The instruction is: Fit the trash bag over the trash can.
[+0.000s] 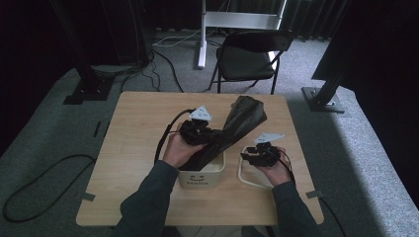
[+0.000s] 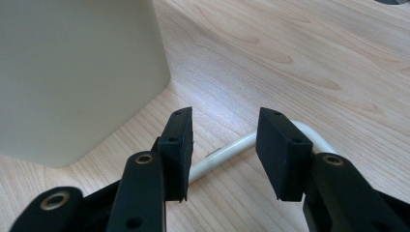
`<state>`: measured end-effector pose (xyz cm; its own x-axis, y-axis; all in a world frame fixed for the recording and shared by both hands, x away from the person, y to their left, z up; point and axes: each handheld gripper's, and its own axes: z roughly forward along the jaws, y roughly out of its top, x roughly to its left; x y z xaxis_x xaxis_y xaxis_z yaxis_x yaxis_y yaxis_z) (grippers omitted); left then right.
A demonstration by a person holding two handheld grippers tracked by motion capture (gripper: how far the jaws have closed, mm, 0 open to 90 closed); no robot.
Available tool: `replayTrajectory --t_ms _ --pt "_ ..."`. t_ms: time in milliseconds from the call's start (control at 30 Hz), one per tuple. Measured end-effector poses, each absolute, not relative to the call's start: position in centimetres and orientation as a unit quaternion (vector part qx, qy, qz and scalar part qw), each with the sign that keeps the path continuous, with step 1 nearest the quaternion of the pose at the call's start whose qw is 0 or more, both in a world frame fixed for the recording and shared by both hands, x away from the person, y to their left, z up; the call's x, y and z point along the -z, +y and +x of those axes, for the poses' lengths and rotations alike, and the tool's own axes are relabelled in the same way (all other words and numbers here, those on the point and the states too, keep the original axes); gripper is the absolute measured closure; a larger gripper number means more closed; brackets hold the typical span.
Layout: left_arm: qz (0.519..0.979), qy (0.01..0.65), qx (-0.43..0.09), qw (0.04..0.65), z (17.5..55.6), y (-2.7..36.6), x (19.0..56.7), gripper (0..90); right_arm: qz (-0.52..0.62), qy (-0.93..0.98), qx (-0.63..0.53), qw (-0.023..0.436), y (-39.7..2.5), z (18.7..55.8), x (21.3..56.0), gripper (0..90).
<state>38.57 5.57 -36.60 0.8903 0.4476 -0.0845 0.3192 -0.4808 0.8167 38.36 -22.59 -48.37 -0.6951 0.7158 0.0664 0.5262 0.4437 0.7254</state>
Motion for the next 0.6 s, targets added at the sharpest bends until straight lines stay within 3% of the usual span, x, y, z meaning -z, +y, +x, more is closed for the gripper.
replayTrajectory --t_ms 600 --pt "0.855 0.249 -0.081 0.447 38.2 8.8 37.7 89.7 0.37 0.838 -0.381 0.129 -22.8 38.3 48.2 56.9"
